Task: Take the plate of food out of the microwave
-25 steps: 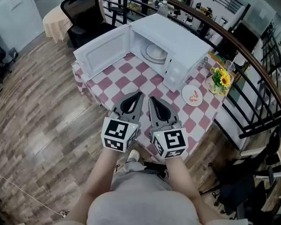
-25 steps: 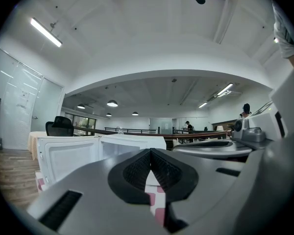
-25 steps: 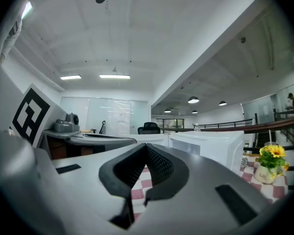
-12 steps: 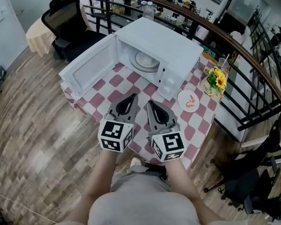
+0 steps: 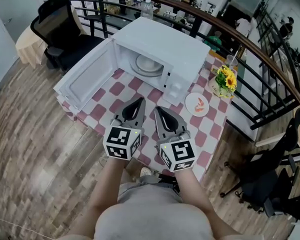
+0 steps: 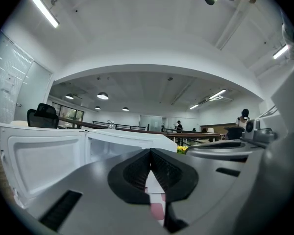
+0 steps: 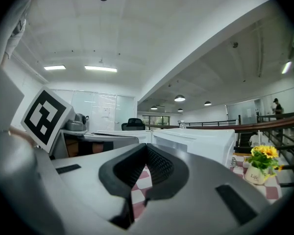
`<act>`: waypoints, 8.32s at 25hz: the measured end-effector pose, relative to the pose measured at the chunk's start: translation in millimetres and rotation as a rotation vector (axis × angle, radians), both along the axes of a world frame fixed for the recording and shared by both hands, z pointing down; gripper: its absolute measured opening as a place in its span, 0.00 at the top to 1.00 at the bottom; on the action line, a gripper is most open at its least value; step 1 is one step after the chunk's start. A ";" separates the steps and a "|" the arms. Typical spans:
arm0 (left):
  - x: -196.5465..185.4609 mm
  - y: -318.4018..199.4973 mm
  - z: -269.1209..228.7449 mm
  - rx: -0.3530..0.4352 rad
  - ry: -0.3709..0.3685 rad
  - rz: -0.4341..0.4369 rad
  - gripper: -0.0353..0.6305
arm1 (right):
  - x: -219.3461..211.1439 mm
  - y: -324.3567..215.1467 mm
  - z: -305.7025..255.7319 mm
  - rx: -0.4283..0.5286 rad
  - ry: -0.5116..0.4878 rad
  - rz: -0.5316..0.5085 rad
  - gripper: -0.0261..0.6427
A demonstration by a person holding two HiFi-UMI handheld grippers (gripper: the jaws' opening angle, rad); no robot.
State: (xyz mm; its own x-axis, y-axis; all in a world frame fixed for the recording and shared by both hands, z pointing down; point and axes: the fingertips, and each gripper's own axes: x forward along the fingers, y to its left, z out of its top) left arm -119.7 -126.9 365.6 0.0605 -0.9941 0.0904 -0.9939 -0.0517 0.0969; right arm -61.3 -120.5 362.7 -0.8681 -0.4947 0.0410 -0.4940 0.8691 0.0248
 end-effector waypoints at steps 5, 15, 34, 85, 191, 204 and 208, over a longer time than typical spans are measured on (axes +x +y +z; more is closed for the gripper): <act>-4.1 -19.3 4.7 -0.011 -0.032 0.073 0.94 | -4.3 -16.7 9.7 -0.014 0.007 0.069 0.93; -44.1 -60.5 12.5 -0.030 -0.022 0.193 0.94 | -39.0 -51.4 18.0 -0.040 0.013 0.223 0.93; -91.9 -119.8 45.1 -0.110 0.040 0.358 0.84 | -83.2 -95.3 29.9 -0.056 0.039 0.408 0.93; -175.1 -242.0 241.6 -0.709 1.018 -0.147 0.46 | -109.3 -127.3 113.2 -0.268 0.173 0.492 0.93; -135.3 -112.6 143.1 -0.440 1.404 0.081 0.92 | -67.6 -78.3 56.3 -0.195 0.024 0.384 0.93; -122.2 -85.3 105.7 -0.358 1.388 0.114 0.92 | -75.7 -58.9 29.0 -0.076 -0.029 0.342 0.93; -112.5 -77.1 97.2 -0.346 1.383 0.137 0.92 | -71.3 -57.3 27.5 -0.053 -0.019 0.365 0.93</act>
